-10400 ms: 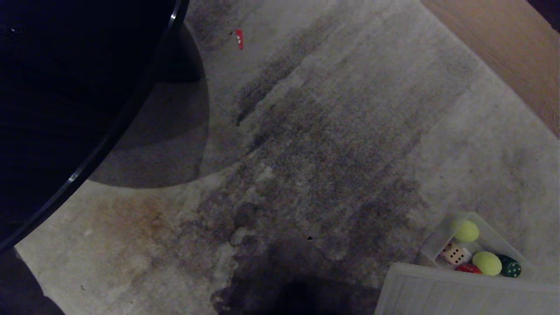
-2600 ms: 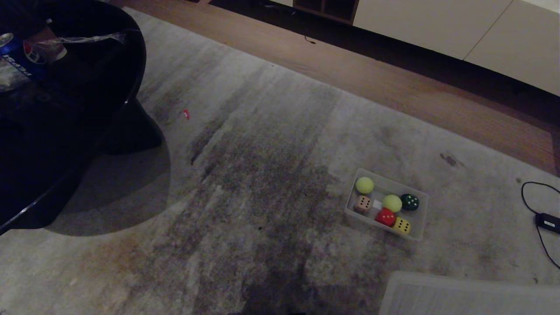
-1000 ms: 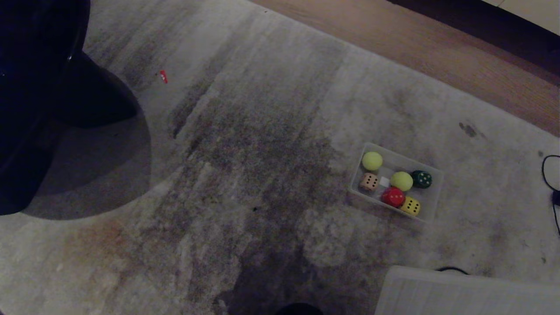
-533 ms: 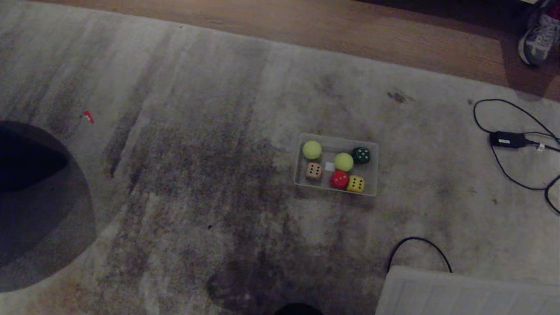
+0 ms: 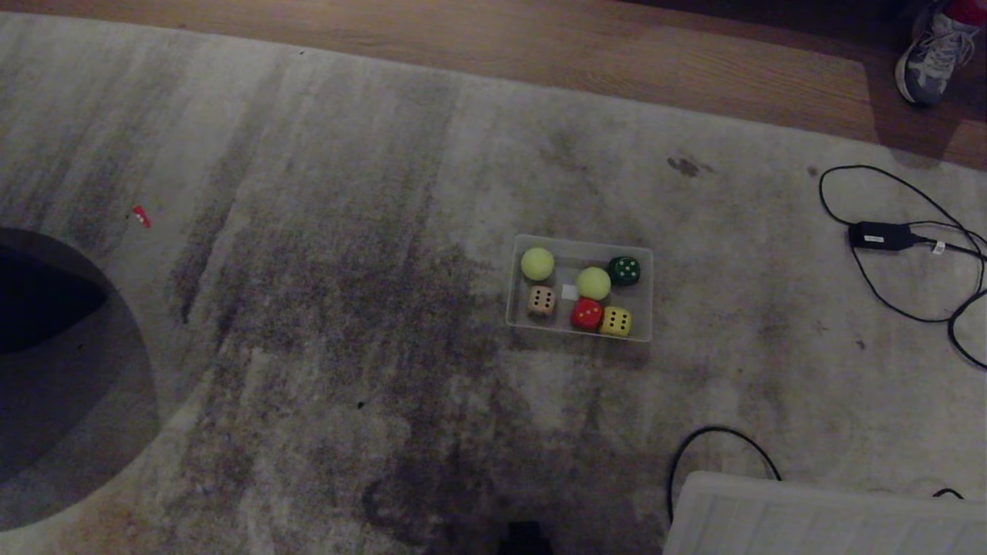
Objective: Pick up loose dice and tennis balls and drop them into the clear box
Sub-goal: Close the lid
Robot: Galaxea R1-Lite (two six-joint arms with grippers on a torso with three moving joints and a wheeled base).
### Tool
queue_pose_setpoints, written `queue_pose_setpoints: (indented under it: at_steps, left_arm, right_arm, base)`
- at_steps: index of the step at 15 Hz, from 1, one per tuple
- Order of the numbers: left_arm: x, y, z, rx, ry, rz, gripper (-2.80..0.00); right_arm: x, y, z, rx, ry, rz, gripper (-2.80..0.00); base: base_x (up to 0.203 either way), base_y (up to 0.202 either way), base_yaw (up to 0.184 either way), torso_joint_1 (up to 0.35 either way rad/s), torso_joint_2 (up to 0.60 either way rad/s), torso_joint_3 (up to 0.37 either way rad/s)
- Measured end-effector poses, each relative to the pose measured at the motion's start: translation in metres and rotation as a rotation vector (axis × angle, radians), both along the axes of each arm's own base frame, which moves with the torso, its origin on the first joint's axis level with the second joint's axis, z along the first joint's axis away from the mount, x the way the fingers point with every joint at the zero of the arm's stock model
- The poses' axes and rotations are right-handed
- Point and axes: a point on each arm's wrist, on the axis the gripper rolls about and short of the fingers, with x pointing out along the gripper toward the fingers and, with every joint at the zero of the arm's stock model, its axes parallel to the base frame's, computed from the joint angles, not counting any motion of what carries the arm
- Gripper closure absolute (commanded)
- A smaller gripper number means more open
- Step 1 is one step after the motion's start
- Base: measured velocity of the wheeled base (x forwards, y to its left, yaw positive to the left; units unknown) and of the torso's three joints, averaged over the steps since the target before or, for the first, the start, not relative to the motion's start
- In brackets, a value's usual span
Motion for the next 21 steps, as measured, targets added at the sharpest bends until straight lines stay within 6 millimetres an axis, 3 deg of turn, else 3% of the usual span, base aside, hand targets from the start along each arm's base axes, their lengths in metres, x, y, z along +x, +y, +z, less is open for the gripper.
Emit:
queue_pose_setpoints:
  at_steps: [21]
  left_arm:
    - [0.0000,0.0000,0.0000,-0.003,0.000,0.002,0.00]
  right_arm:
    - [0.0000,0.0000,0.0000,0.000,0.000,0.000,0.00]
  base:
    - [0.000,0.000,0.000,0.000,0.00,0.000]
